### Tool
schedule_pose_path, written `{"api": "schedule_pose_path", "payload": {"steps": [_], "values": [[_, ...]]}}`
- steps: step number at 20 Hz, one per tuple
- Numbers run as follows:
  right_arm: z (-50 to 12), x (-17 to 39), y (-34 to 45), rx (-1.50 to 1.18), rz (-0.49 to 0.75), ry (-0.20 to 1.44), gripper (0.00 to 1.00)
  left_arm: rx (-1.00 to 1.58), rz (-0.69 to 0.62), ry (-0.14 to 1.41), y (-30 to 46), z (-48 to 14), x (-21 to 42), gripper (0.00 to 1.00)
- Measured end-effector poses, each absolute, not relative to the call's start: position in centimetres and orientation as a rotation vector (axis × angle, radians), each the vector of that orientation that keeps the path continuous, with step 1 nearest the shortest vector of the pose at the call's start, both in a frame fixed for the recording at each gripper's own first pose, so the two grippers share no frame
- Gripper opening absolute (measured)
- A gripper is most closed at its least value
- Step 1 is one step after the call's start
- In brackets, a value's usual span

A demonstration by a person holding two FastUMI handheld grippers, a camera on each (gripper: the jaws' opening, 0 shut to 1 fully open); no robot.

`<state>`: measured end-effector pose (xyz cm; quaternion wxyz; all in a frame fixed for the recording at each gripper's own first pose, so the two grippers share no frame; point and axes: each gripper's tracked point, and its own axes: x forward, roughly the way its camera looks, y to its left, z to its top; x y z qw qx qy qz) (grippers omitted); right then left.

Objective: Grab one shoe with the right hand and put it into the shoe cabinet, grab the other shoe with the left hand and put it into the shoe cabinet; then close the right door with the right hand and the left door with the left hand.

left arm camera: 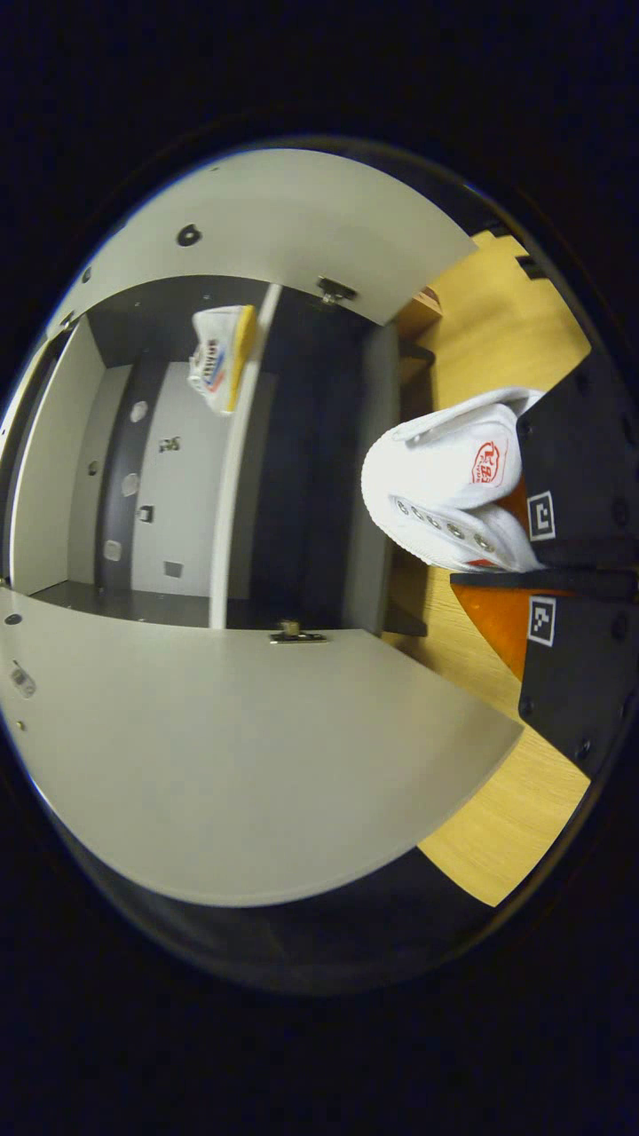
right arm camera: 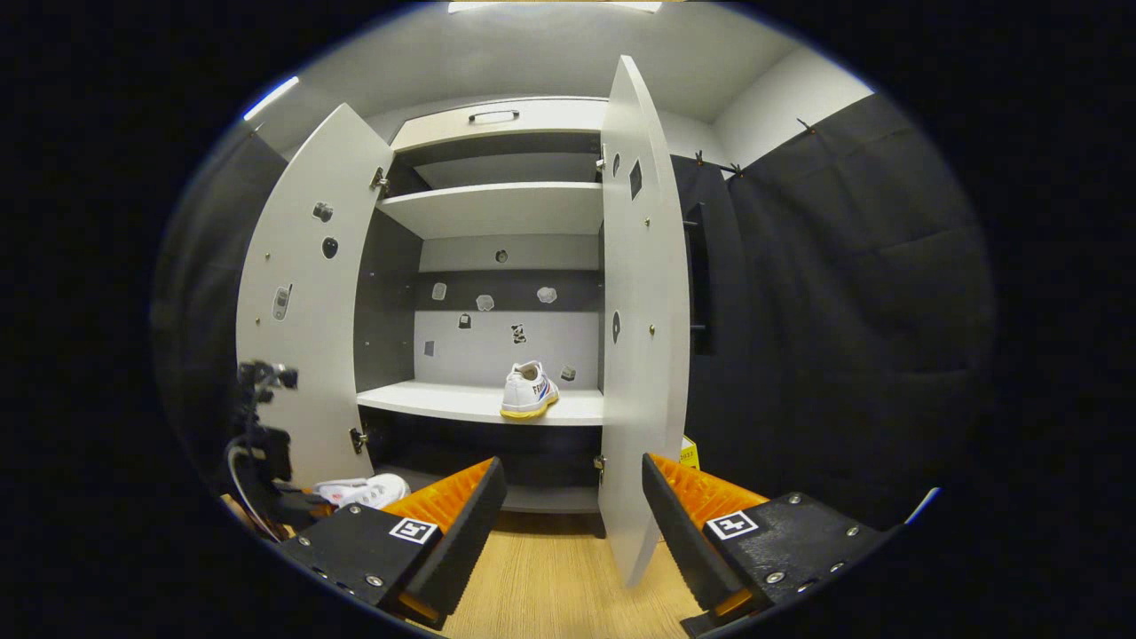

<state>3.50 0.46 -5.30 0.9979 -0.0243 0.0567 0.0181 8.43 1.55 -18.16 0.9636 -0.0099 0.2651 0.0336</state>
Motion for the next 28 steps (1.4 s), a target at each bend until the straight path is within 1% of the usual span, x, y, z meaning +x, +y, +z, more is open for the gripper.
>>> {"api": "schedule_pose_path", "payload": {"steps": [2,4,6,9,10,12,15,18,22,23,24,28], "values": [[-5.6,3.5,0.7,-0.016,0.048,0.118,0.94,-0.026,0.053,0.462,0.4,-12.2,11.0,0.08],[-5.6,3.4,0.7,-0.001,0.054,0.118,0.94,-0.013,0.019,0.408,-0.8,-7.6,14.2,0.09],[-5.4,3.4,0.5,0.001,0.052,0.11,0.94,-0.023,-0.011,0.376,-1.8,-5.0,17.2,0.08],[-5.1,3.3,0.4,0.001,0.054,0.105,0.94,0.034,-0.031,0.36,-3.9,-2.6,25.8,0.08],[-5.1,3.2,0.4,0.001,0.054,0.107,0.94,0.048,-0.033,0.374,-4.4,-2.8,28.6,0.08],[-5.0,3.1,0.3,0.006,0.053,0.111,0.94,0.04,-0.042,0.453,-5.5,-4.9,33.2,0.08],[-5.1,2.9,-0.1,-0.002,0.042,0.117,0.94,0.043,-0.021,0.558,-6.4,-8.7,37.9,0.08],[-5.0,2.8,-0.7,-0.008,0.027,0.118,0.94,0.081,0.028,0.606,-6.2,-11.4,41.6,0.08],[-4.7,2.9,-1.7,-0.03,0.011,0.11,0.94,0.113,0.062,0.647,-5.6,-14.1,43.4,0.09],[-4.5,2.9,-1.8,-0.035,0.007,0.106,0.91,0.114,0.07,0.665,-5.4,-14.8,43.3,0.09],[-4.5,2.7,-1.9,-0.038,0.004,0.104,0.94,0.108,0.073,0.682,-5.4,-15.3,43.2,0.09],[-5.0,3.0,-1.9,-0.033,0.007,0.112,0.94,0.057,0.1,0.732,-4.6,-16.9,42.7,0.1]]}}
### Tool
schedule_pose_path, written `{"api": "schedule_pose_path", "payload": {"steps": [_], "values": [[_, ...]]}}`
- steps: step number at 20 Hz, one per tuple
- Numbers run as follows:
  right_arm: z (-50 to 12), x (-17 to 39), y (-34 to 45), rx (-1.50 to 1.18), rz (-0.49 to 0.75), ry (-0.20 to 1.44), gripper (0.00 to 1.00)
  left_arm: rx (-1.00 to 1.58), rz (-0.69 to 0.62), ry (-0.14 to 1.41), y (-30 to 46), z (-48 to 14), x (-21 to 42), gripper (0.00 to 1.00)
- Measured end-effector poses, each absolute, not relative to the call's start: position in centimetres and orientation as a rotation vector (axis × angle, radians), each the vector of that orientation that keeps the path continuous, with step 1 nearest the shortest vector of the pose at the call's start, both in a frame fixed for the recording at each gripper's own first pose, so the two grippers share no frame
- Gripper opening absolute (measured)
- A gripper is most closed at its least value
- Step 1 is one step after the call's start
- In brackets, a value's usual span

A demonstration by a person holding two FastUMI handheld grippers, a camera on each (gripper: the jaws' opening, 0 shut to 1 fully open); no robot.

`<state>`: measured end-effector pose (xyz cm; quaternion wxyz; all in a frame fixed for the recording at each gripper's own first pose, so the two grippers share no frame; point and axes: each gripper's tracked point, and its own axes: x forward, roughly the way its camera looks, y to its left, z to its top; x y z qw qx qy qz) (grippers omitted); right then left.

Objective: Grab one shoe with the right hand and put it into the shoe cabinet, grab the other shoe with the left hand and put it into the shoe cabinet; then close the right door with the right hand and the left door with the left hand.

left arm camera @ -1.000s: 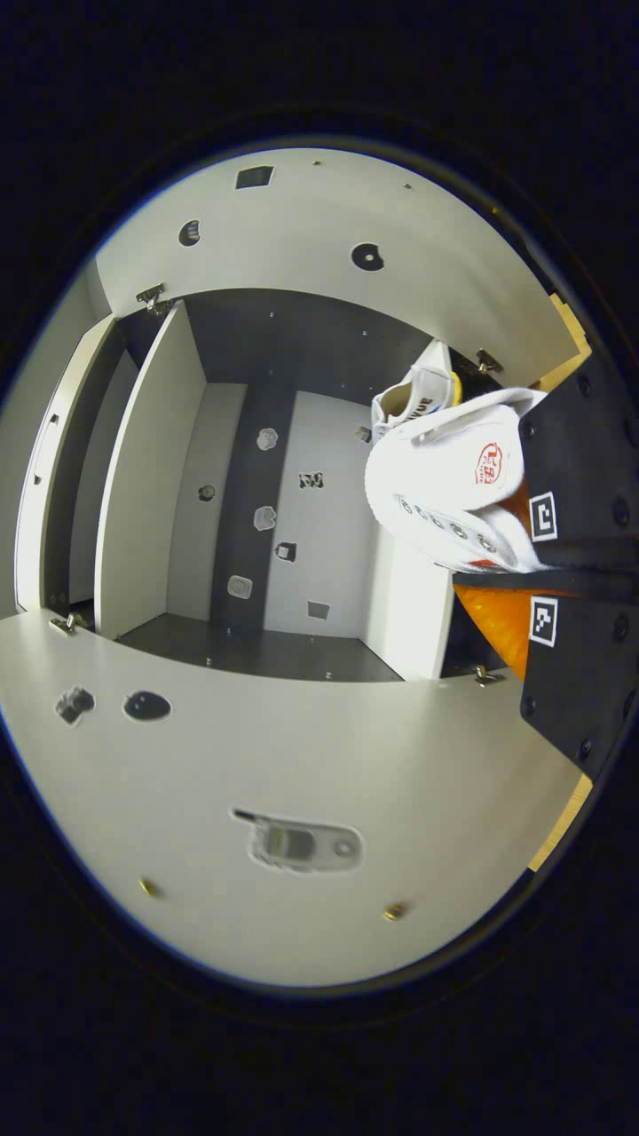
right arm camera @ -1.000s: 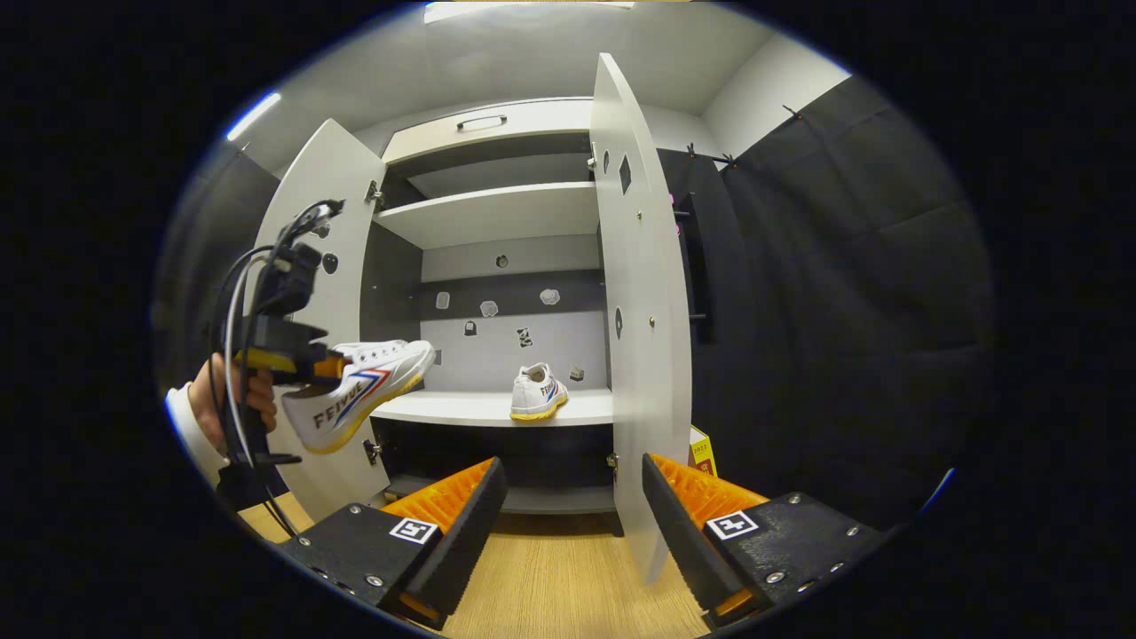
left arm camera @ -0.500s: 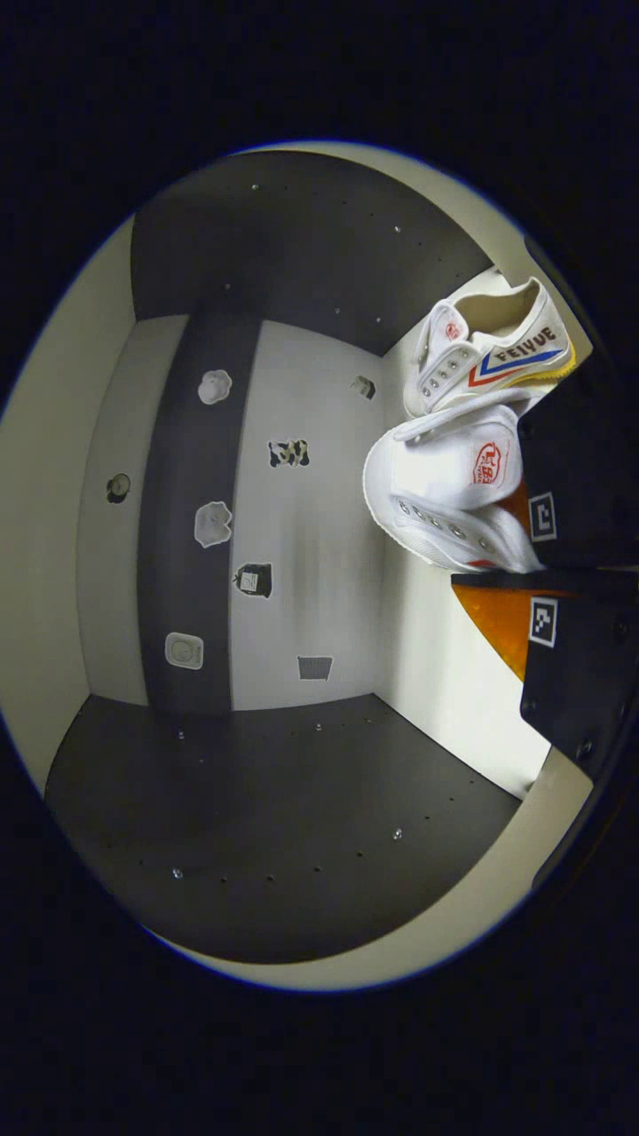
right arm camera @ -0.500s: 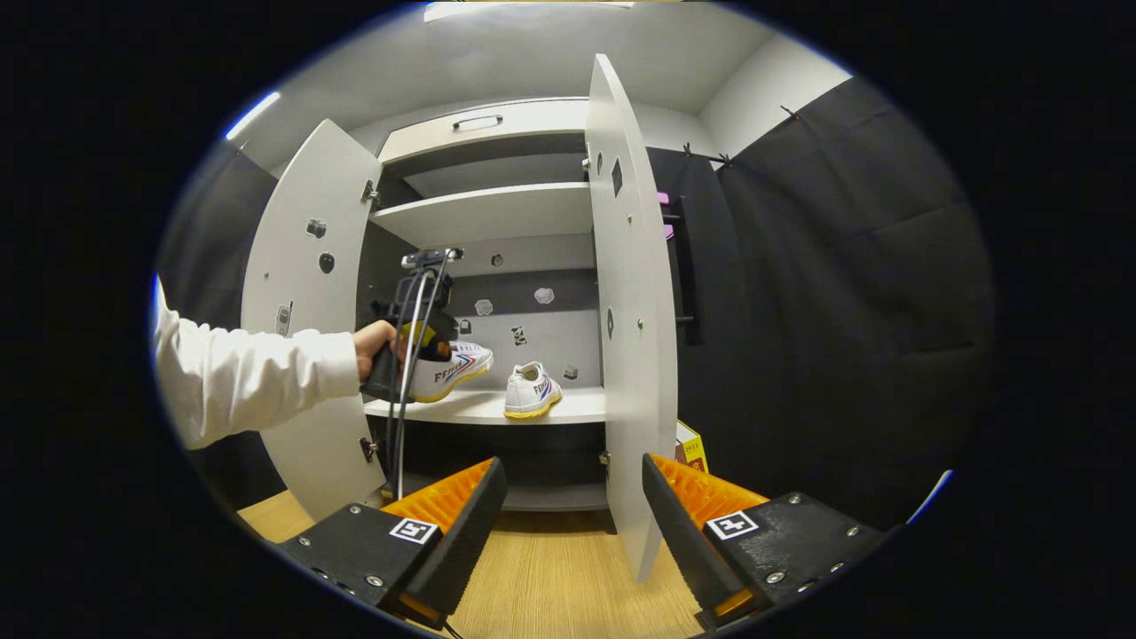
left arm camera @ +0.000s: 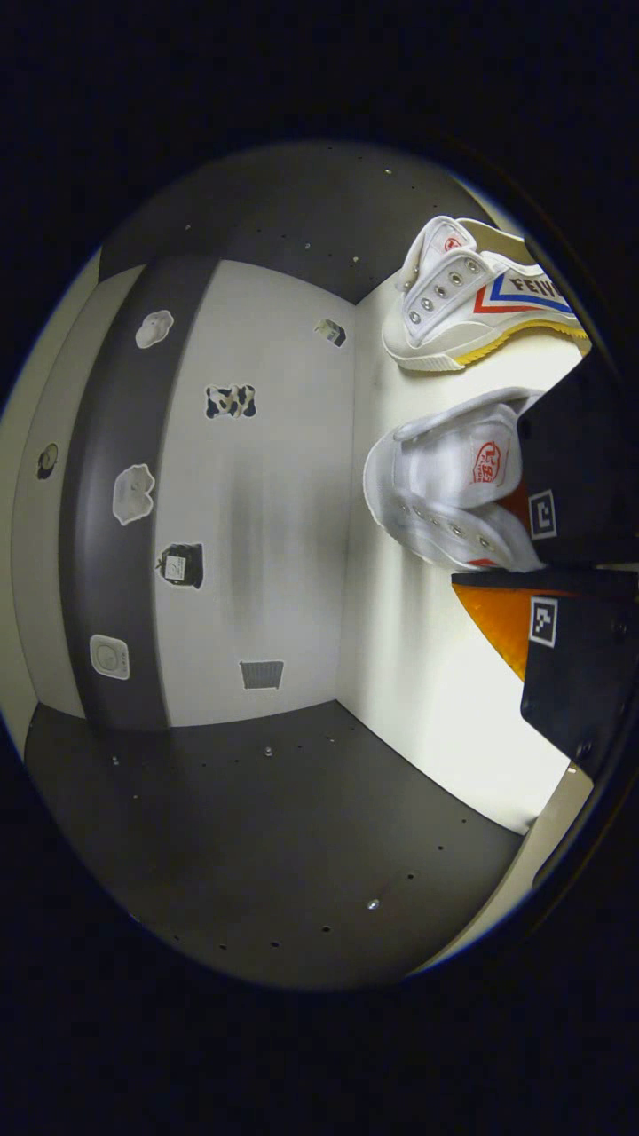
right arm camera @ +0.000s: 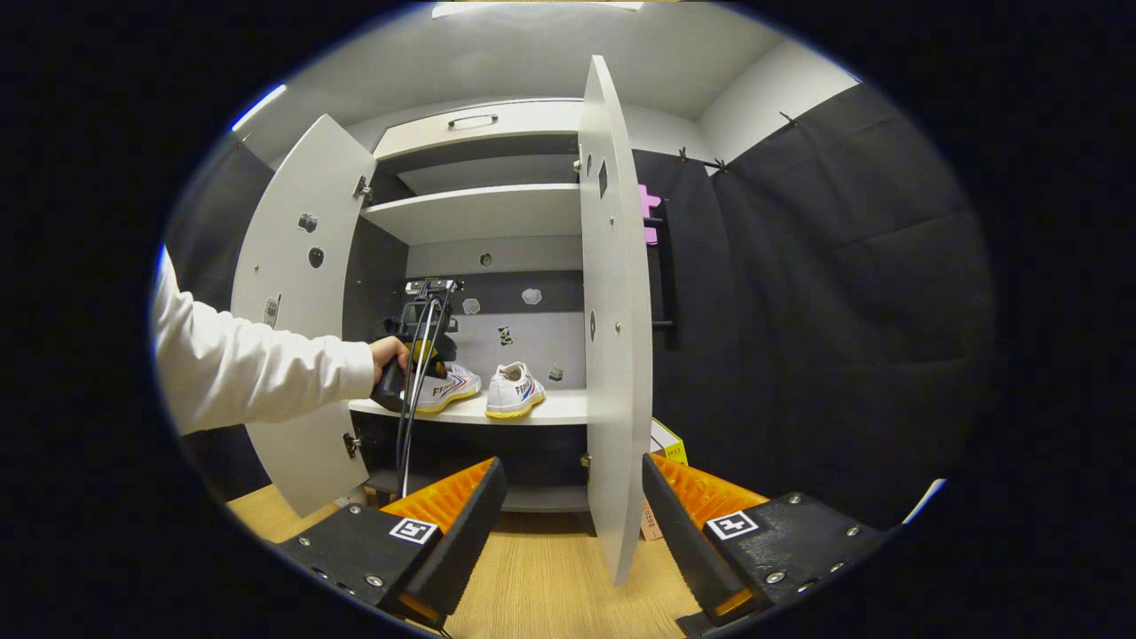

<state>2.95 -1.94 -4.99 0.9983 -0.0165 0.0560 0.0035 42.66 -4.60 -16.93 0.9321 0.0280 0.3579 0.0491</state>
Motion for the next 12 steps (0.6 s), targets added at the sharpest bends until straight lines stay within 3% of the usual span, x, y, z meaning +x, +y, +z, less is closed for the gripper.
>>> {"api": "schedule_pose_path", "payload": {"steps": [4,6,7,8,11,12], "values": [[-5.1,3.2,-1.9,-0.028,0.015,0.111,0.94,0.083,0.066,0.733,-5.3,-16.6,42.6,0.15],[-5.2,3.3,-1.8,-0.024,0.019,0.111,0.94,0.105,0.073,0.736,-5.1,-16.3,42.4,0.33],[-5.1,3.3,-1.8,-0.023,0.022,0.109,0.94,0.117,0.072,0.735,-4.9,-16.1,42.2,0.46],[-5.1,3.3,-1.8,-0.023,0.023,0.104,0.94,0.12,0.068,0.728,-4.9,-15.9,42.0,0.49],[-4.9,3.1,-1.8,-0.02,0.03,0.1,0.94,0.118,0.046,0.703,-4.9,-14.8,41.1,0.72],[-4.8,3.1,-1.7,-0.016,0.034,0.101,0.94,0.121,0.053,0.687,-4.6,-14.2,40.9,0.76]]}}
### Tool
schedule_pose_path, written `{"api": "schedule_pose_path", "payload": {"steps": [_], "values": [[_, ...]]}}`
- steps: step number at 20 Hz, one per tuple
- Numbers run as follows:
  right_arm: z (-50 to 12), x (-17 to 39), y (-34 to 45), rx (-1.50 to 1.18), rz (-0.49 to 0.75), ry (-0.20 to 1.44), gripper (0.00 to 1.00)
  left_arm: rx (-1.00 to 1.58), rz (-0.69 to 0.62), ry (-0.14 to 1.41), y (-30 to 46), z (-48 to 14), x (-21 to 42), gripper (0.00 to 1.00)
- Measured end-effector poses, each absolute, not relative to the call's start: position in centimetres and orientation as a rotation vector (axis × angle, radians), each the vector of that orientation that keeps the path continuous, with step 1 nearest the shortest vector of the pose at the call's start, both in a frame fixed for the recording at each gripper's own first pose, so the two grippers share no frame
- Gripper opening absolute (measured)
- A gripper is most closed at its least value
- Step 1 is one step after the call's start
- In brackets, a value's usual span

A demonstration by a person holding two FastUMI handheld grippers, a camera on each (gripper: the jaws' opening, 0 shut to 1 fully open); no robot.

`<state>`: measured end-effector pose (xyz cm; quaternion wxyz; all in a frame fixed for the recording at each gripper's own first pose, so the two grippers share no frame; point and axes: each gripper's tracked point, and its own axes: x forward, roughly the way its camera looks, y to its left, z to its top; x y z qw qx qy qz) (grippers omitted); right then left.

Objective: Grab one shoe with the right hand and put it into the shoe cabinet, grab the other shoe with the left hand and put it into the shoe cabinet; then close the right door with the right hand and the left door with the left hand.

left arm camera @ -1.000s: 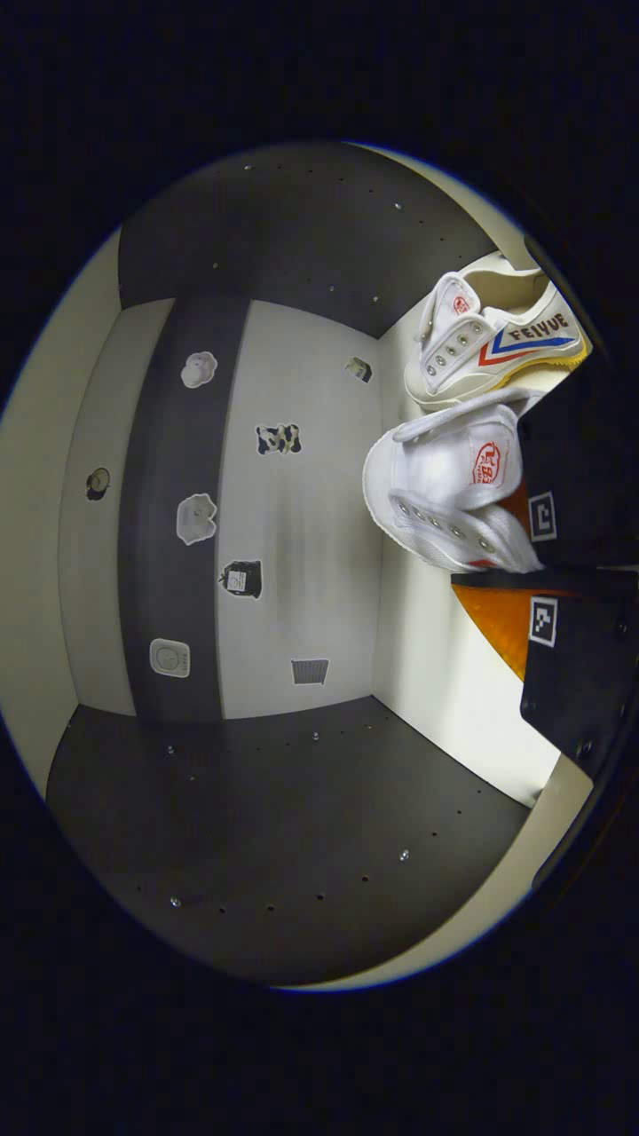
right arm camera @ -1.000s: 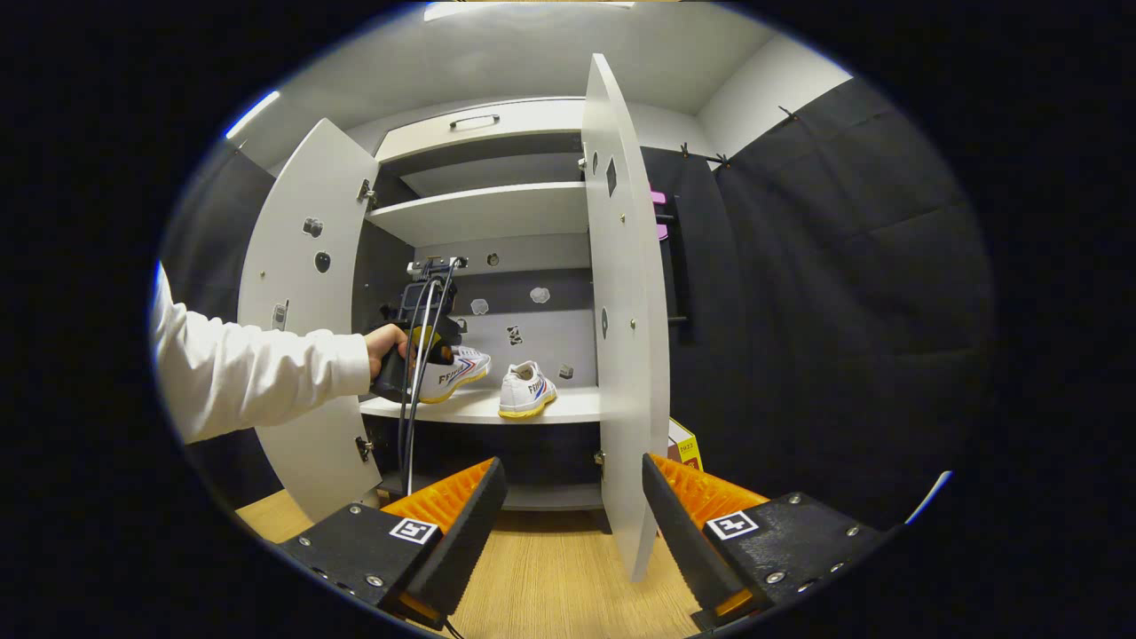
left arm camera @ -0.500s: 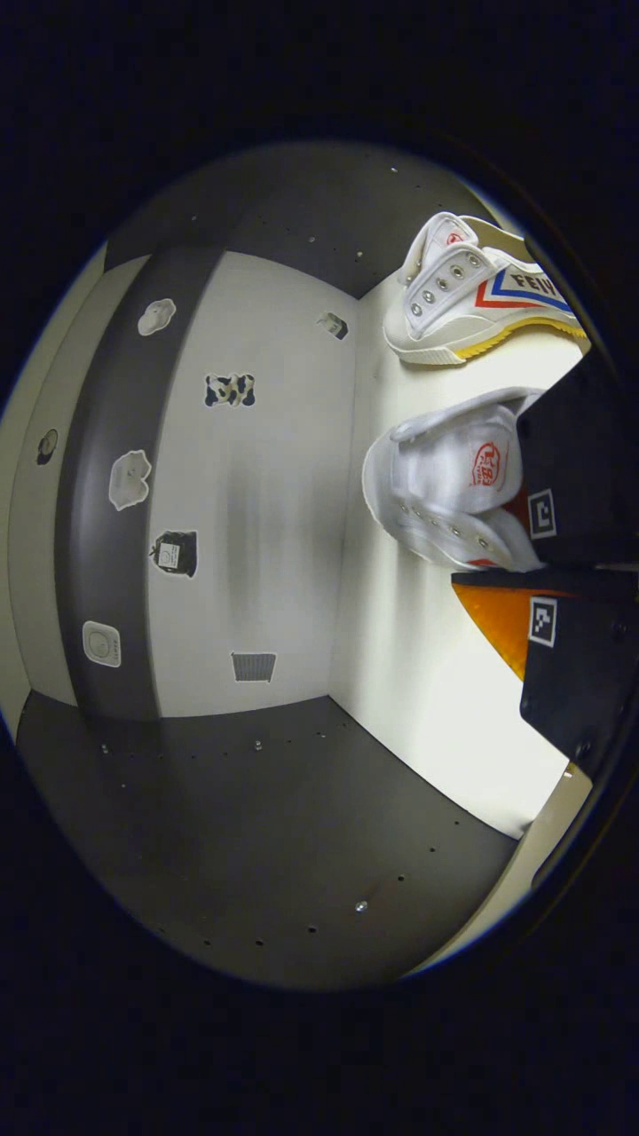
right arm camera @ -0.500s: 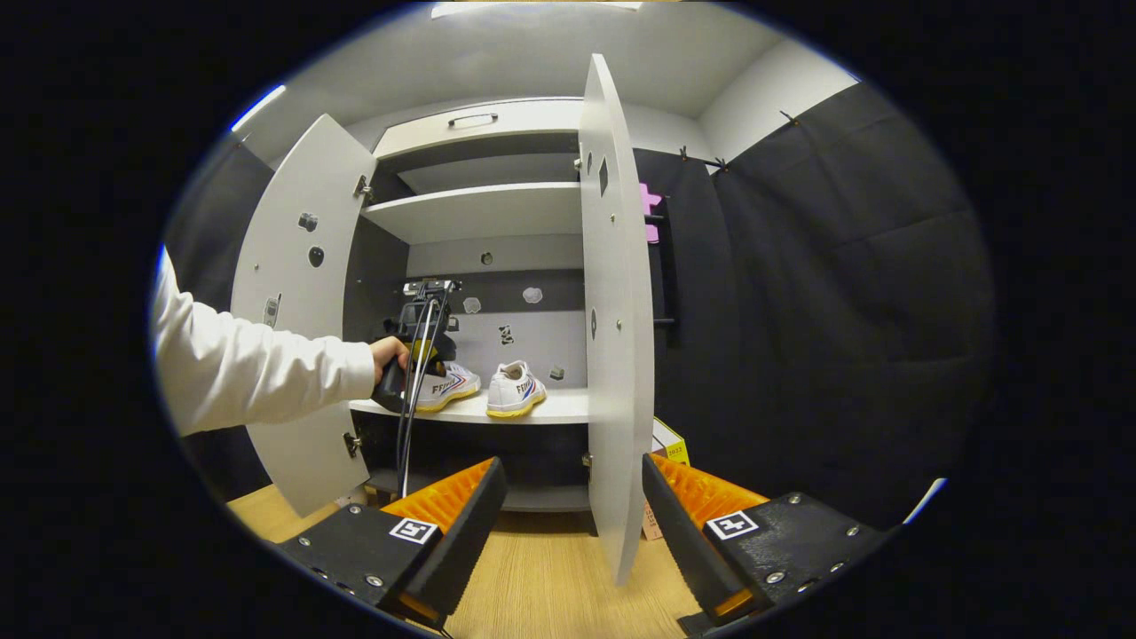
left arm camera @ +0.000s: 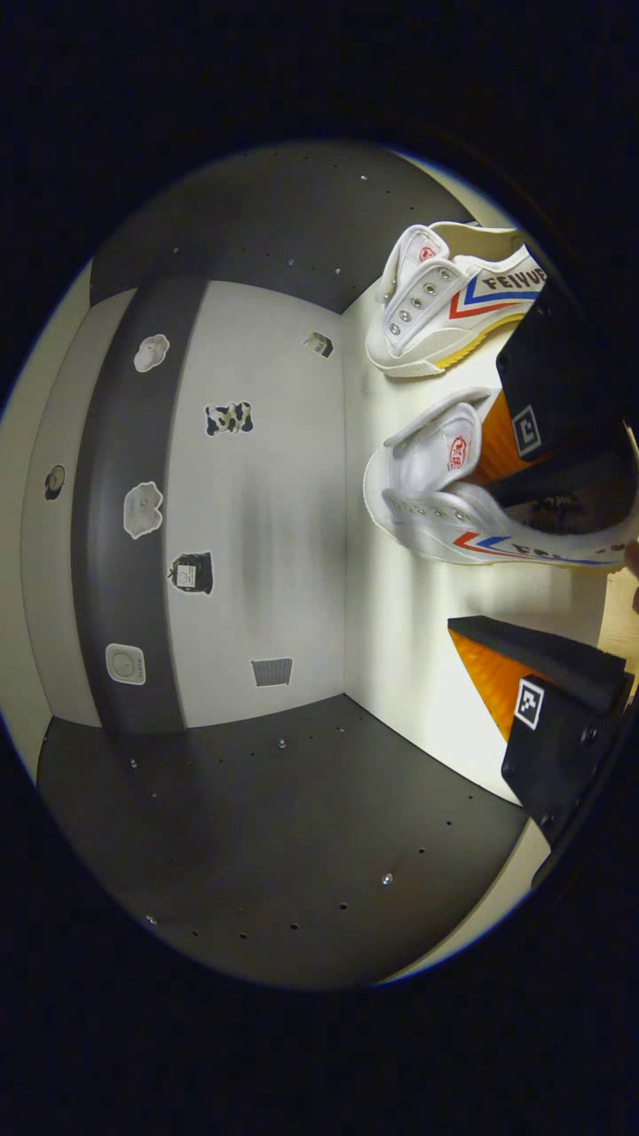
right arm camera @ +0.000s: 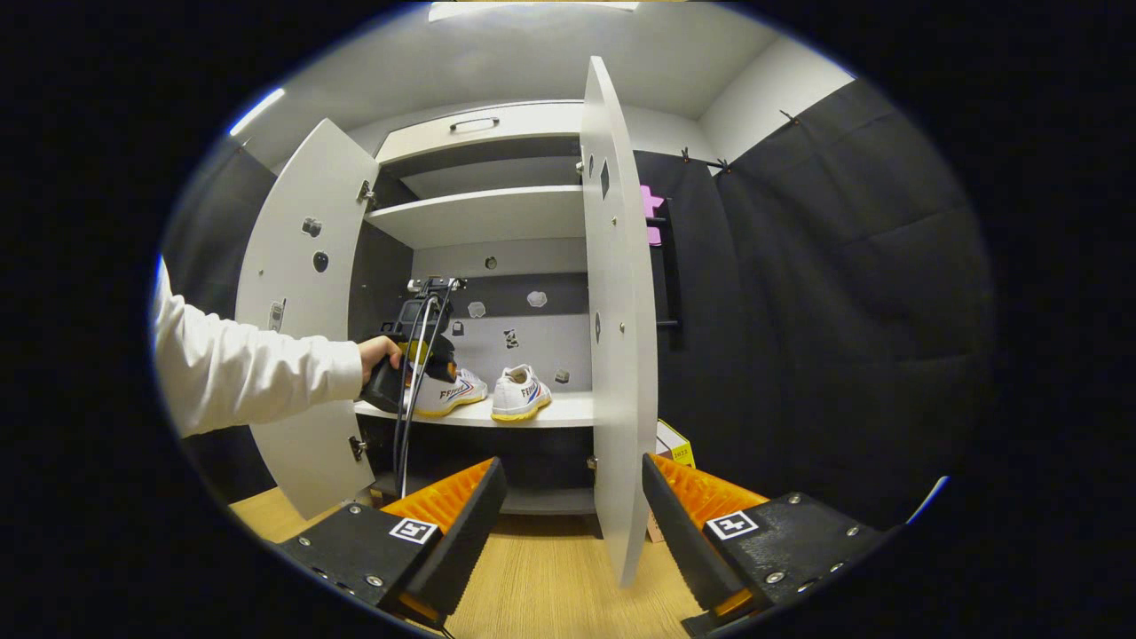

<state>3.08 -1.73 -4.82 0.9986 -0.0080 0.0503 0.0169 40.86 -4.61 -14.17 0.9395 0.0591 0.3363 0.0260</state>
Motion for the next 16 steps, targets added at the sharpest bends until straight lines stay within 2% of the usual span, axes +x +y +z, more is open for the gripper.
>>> {"api": "schedule_pose_path", "payload": {"steps": [1,3,5,8,13,16], "values": [[-4.8,3.0,-1.6,-0.013,0.04,0.099,0.94,0.12,0.056,0.67,-4.4,-13.6,40.4,0.87],[-4.6,3.1,-1.3,-0.011,0.05,0.09,0.94,0.109,0.055,0.636,-4.1,-12.2,39.1,0.98],[-4.3,3.0,-1.0,-0.008,0.064,0.084,0.94,0.094,0.051,0.594,-4.0,-10.6,37.4,0.99],[-4.3,2.9,-0.4,-0.002,0.089,0.077,0.94,0.081,0.006,0.445,-4.2,-5.7,34.3,0.99],[-4.7,2.9,0.1,-0.001,0.124,0.085,0.94,0.025,-0.09,0.27,-5.0,1.1,25.2,0.99],[-4.7,2.9,0.1,0.002,0.136,0.087,0.94,0.045,-0.094,0.189,-4.0,3.5,20.0,0.99]]}}
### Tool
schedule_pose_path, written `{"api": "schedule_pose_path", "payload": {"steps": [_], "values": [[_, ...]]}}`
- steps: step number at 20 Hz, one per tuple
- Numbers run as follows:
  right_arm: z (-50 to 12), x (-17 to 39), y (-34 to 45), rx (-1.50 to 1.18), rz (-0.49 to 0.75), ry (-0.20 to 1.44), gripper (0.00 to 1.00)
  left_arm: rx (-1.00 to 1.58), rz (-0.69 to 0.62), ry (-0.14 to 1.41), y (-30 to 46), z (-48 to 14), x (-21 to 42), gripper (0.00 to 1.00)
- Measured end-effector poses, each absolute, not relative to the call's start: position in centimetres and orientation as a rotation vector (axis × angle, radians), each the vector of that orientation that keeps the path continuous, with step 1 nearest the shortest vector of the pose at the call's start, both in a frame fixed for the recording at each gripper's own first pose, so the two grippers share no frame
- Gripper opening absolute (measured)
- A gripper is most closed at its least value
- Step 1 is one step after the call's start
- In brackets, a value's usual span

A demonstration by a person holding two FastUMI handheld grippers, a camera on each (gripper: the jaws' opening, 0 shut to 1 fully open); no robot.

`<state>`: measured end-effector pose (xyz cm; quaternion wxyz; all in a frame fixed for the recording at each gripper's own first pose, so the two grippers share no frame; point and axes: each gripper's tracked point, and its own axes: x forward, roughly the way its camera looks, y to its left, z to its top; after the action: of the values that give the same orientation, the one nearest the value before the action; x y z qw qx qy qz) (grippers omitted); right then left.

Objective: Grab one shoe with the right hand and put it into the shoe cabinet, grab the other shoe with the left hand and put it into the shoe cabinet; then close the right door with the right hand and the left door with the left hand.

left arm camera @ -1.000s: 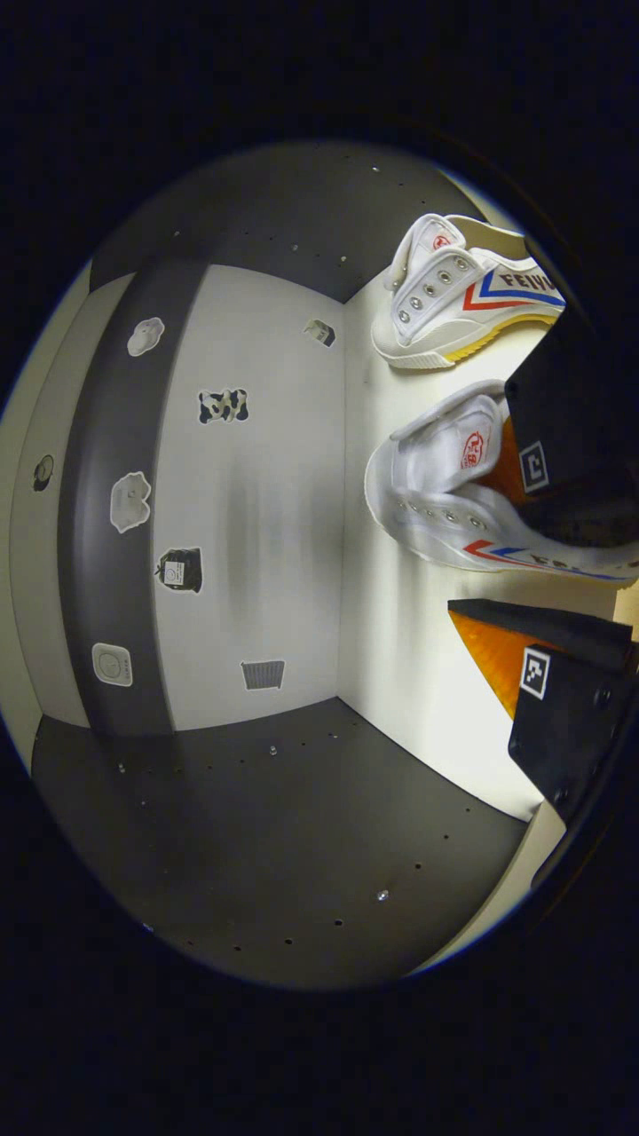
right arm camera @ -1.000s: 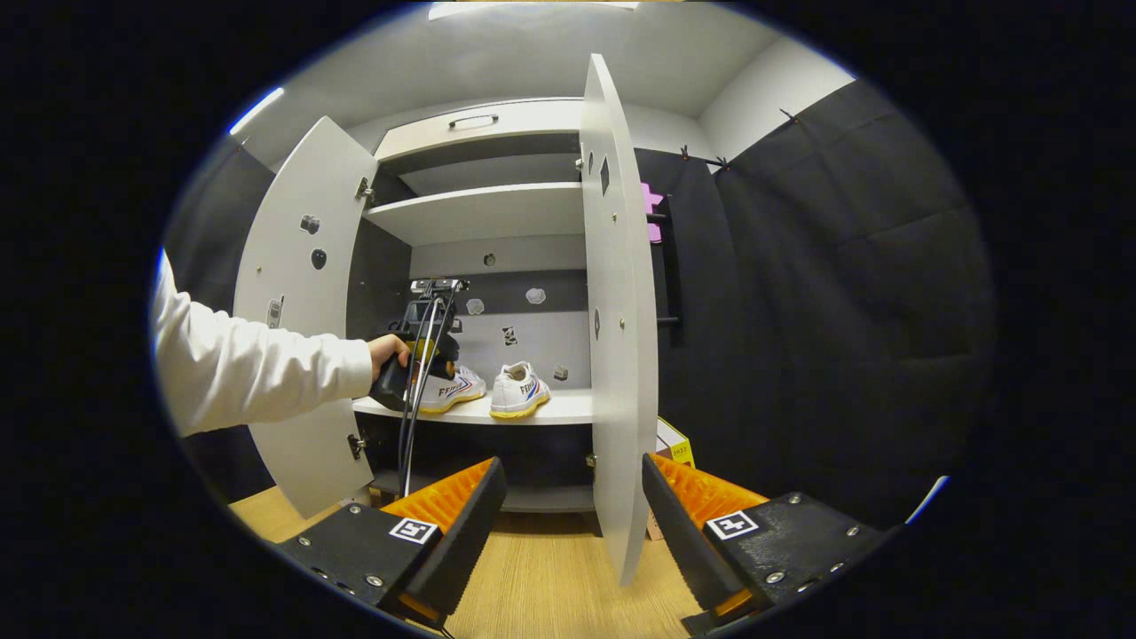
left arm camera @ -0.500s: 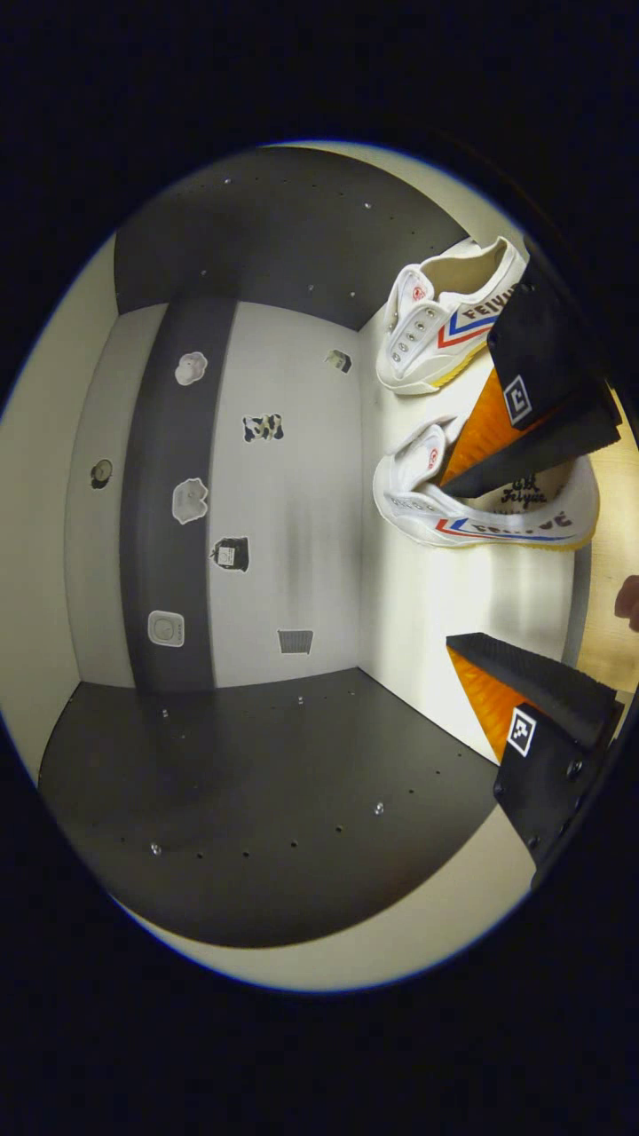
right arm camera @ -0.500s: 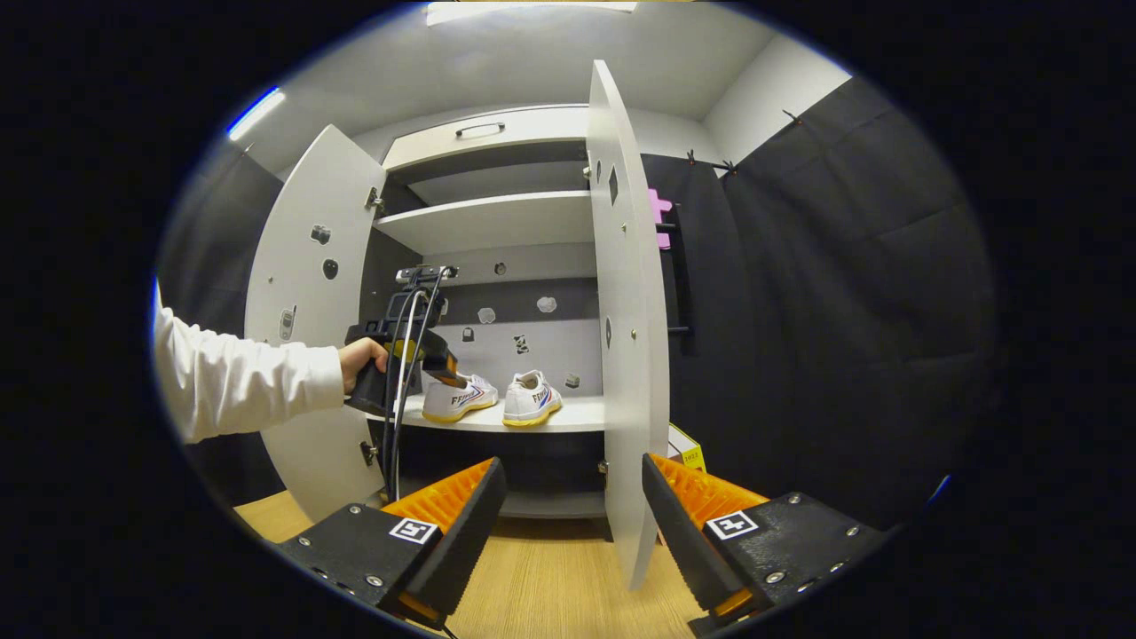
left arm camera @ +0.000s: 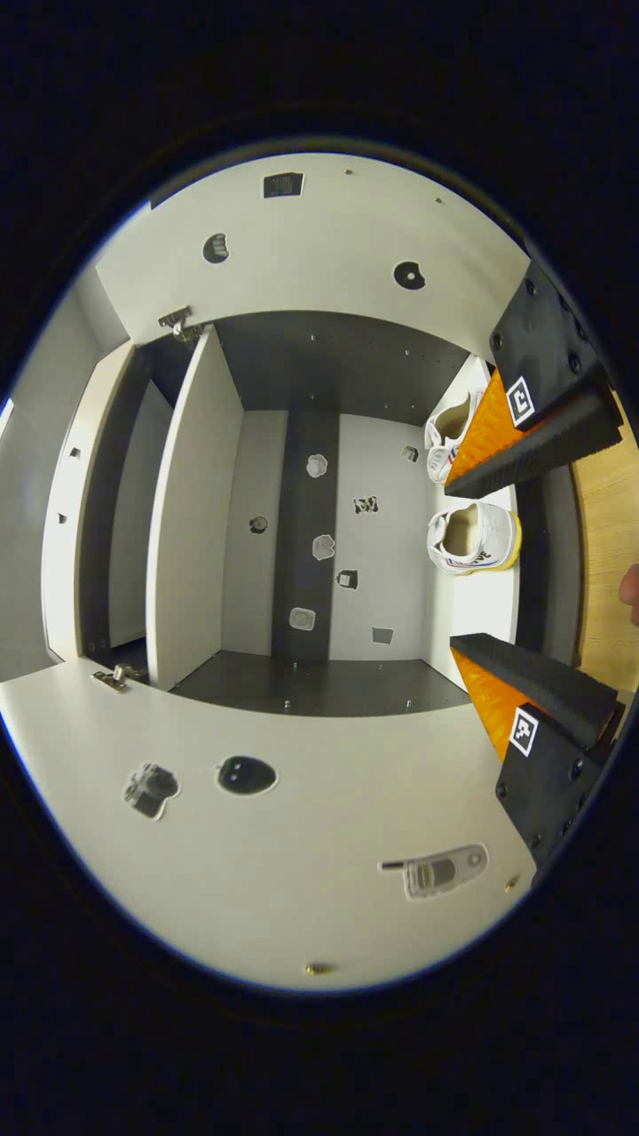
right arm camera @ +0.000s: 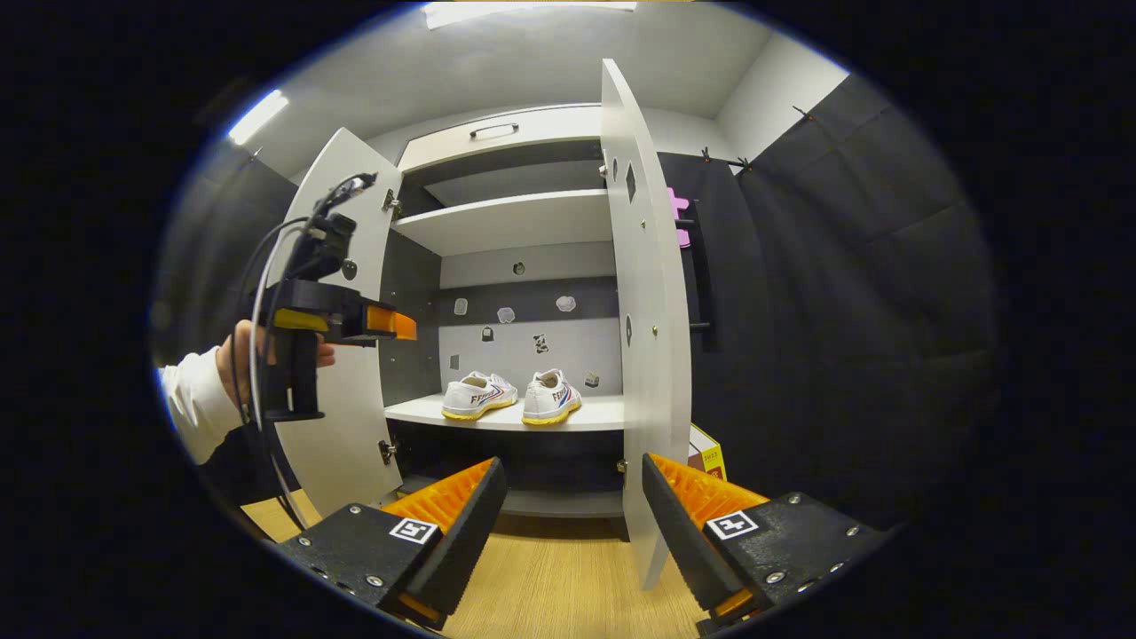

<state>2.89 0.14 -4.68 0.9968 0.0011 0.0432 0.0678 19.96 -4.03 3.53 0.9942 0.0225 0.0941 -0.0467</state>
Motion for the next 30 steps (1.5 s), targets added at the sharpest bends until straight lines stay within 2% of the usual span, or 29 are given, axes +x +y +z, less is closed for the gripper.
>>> {"api": "schedule_pose_path", "payload": {"steps": [4,7,14,15,16,17,22,23,25,30], "values": [[-4.7,2.2,0.3,-0.005,0.147,0.082,0.94,-0.001,-0.088,0.143,-3.1,3.4,12.9,0.98],[-5.3,1.2,0.1,-0.008,0.14,0.091,0.94,0.004,-0.023,0.133,-0.9,1.1,8.4,0.99],[-4.2,-0.2,0.0,-0.007,0.138,0.077,0.94,-0.012,0.016,0.158,-0.1,-2.7,3.4,0.97],[-3.4,0.1,-0.8,-0.016,0.128,0.056,0.98,-0.023,0.021,0.163,-0.1,-3.1,3.0,0.96],[-2.6,0.6,-2.0,-0.036,0.107,0.034,0.94,-0.031,0.023,0.164,-0.1,-3.5,2.6,0.97],[-1.6,1.3,-3.7,-0.055,0.082,0.02,0.94,-0.039,0.028,0.164,-0.2,-3.7,2.1,0.94],[5.3,6.2,-12.7,-0.054,-0.026,-0.039,0.94,-0.023,0.03,0.139,-0.5,-4.4,0.8,0.97],[6.4,7.4,-14.7,-0.07,-0.057,-0.046,0.98,-0.014,0.028,0.135,-0.6,-4.4,0.6,0.96],[8.0,9.5,-17.5,-0.086,-0.107,-0.054,0.94,-0.005,0.022,0.134,-0.8,-4.5,0.3,0.99],[10.4,13.8,-17.7,-0.083,-0.074,-0.062,0.94,-0.015,0.008,0.151,-1.5,-5.1,-0.1,0.96]]}}
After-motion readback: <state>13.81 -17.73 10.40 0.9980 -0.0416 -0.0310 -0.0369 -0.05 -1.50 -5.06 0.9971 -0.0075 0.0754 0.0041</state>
